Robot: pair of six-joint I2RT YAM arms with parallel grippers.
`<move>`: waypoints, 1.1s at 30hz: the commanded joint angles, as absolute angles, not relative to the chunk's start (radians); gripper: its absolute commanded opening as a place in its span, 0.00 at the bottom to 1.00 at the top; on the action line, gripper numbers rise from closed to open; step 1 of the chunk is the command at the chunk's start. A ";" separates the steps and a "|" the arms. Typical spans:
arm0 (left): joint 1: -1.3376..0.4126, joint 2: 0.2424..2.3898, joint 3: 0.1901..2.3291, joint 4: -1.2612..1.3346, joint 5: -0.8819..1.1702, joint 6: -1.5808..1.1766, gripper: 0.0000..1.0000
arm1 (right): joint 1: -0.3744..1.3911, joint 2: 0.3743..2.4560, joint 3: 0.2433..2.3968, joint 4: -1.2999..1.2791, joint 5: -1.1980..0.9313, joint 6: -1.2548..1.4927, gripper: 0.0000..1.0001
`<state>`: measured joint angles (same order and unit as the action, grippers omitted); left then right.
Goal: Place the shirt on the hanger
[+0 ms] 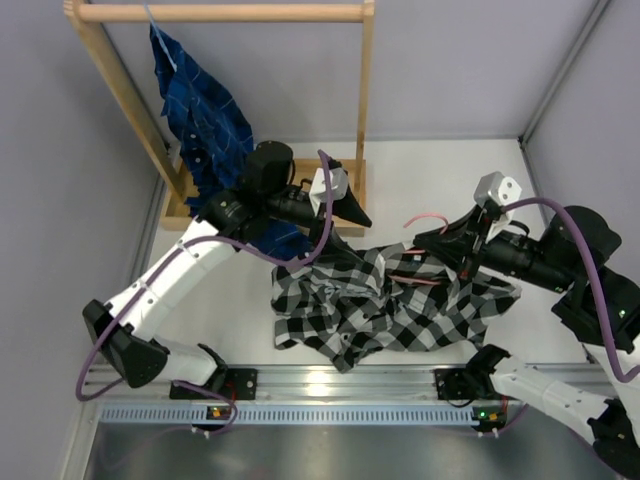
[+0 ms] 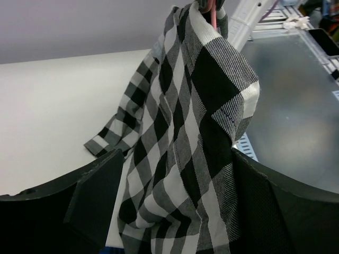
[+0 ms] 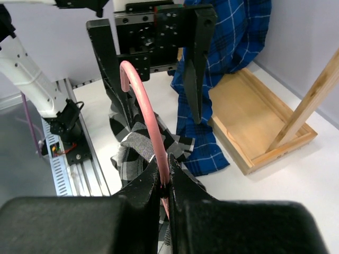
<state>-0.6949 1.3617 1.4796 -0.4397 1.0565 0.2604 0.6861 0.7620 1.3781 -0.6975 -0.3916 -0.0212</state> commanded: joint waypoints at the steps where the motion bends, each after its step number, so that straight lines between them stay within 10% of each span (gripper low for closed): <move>1: -0.692 1.397 1.519 -0.430 1.233 0.244 0.84 | 0.693 0.775 1.379 -0.683 -0.440 -0.043 0.00; 10: -0.712 1.427 1.503 -0.433 1.238 0.224 0.86 | 0.693 0.801 1.390 -0.641 -0.420 -0.049 0.00; 16: -0.735 1.427 1.493 -0.433 1.197 0.212 0.42 | 0.693 0.807 1.379 -0.600 -0.426 -0.032 0.00; 19: -0.735 1.419 1.485 -0.430 1.178 0.207 0.02 | 0.693 0.798 1.368 -0.577 -0.396 -0.014 0.00; 24: -0.735 1.387 1.474 -0.430 1.184 0.227 0.00 | 0.693 0.773 1.333 -0.568 -0.394 -0.008 0.00; 28: -0.733 1.365 1.479 -0.451 1.186 0.245 0.00 | 0.693 0.732 1.301 -0.661 -0.382 -0.029 0.68; 33: -0.733 1.353 1.503 -0.532 1.183 0.282 0.00 | 0.695 0.608 1.319 -0.934 -0.264 -0.074 0.65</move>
